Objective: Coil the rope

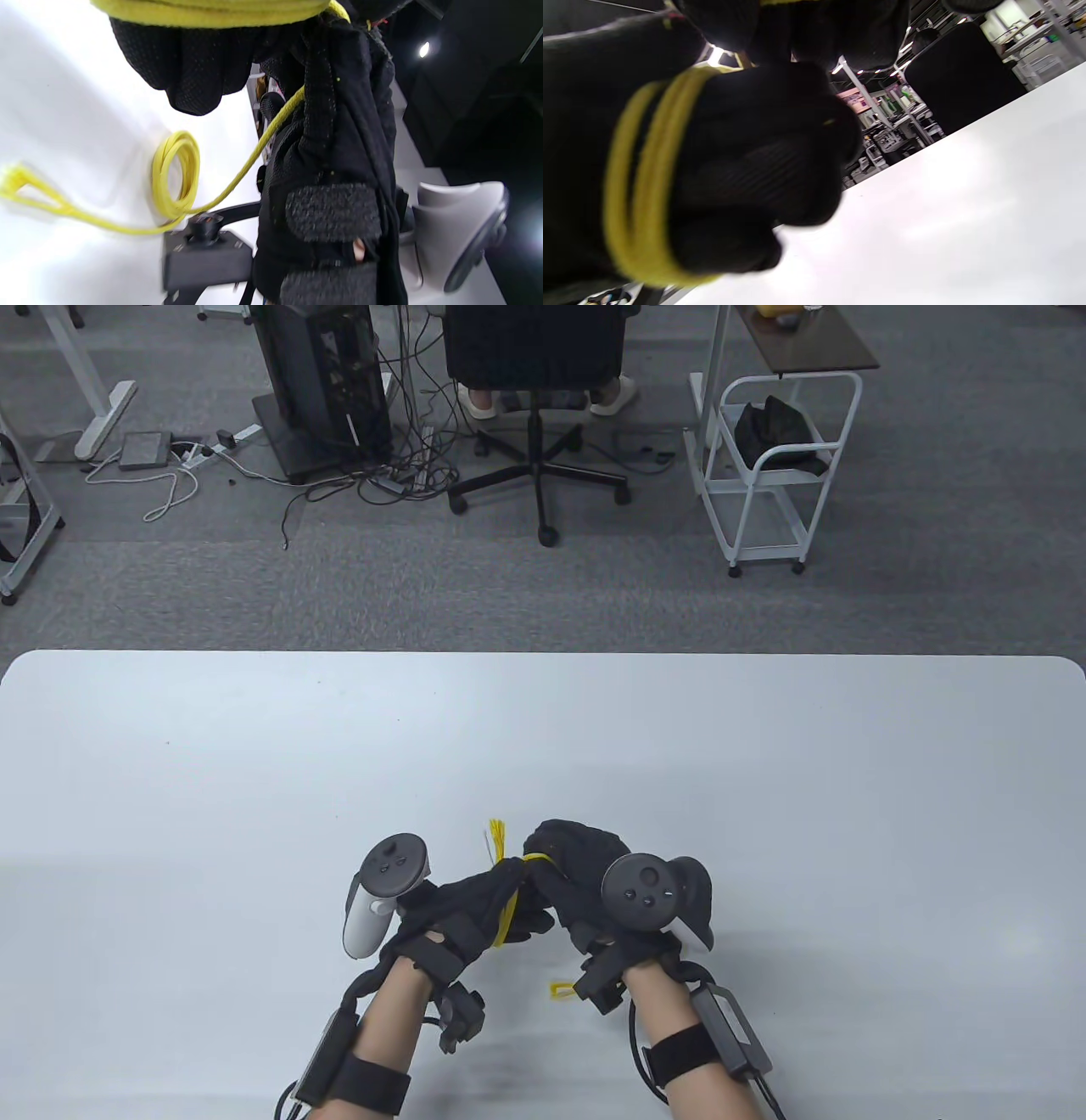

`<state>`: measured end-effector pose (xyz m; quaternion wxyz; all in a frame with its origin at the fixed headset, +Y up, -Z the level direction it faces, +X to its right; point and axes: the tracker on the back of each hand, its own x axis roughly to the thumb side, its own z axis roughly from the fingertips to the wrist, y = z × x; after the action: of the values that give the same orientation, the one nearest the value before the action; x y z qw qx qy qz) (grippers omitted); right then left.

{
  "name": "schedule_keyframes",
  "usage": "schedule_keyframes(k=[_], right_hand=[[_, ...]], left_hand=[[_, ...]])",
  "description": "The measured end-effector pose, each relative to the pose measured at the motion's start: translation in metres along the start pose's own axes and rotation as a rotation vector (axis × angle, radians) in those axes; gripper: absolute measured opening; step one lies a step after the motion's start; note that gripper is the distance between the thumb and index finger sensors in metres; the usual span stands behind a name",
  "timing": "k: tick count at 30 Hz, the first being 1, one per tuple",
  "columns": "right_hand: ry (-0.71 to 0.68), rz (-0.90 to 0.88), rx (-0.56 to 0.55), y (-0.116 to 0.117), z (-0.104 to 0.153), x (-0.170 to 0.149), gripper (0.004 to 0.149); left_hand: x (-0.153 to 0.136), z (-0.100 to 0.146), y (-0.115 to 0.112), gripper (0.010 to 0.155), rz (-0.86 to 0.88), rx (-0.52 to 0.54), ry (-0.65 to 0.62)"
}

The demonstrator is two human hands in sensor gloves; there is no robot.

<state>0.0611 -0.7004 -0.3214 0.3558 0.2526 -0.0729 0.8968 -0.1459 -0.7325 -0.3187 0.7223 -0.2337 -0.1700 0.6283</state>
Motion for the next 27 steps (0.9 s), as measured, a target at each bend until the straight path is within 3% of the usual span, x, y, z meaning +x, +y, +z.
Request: schedule_keyframes(k=[14, 27], right_hand=[[-0.111, 0.059, 0.076, 0.022, 0.002, 0.016, 0.042], [-0.101, 0.166, 0.165, 0.033, 0.002, 0.015, 0.041]], left_hand=[[0.004, 0.013, 0.016, 0.063, -0.023, 0.318, -0.068], [0.005, 0.021, 0.029, 0.057, 0.034, 0.398, -0.206]])
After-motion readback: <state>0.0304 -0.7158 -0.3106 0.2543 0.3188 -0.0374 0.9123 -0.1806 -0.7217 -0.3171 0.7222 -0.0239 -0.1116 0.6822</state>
